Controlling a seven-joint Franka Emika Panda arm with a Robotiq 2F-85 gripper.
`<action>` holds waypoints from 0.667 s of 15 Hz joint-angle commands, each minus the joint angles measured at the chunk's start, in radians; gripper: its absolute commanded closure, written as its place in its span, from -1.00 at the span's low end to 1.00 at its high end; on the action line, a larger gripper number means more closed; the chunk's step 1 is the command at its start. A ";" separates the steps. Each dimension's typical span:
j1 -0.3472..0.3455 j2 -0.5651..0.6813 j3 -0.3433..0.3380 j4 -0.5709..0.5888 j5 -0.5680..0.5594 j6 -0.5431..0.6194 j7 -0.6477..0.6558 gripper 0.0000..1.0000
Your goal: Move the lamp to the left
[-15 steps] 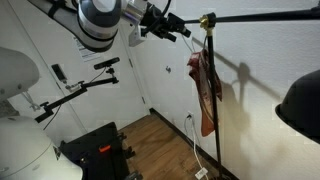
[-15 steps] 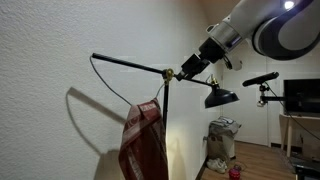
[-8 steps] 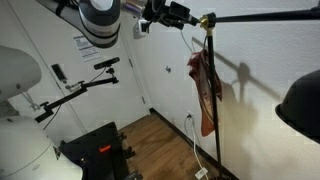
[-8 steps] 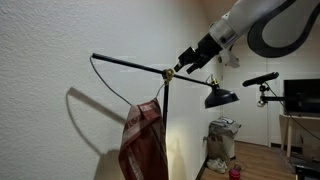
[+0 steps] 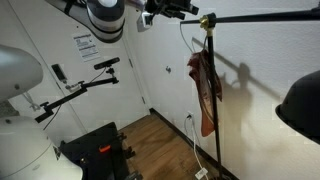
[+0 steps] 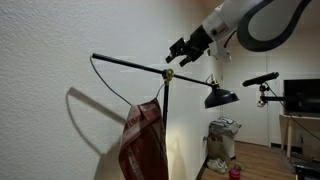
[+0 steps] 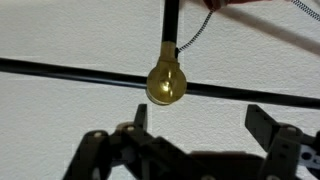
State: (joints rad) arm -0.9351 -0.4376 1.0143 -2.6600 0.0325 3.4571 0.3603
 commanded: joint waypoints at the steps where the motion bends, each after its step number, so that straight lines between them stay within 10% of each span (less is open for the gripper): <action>1: -0.082 0.002 0.077 0.032 0.018 0.000 0.007 -1.00; 10: -0.394 0.081 0.362 0.081 -0.006 -0.006 -0.003 -1.00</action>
State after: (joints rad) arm -1.2396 -0.3816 1.2965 -2.6172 0.0329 3.4549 0.3602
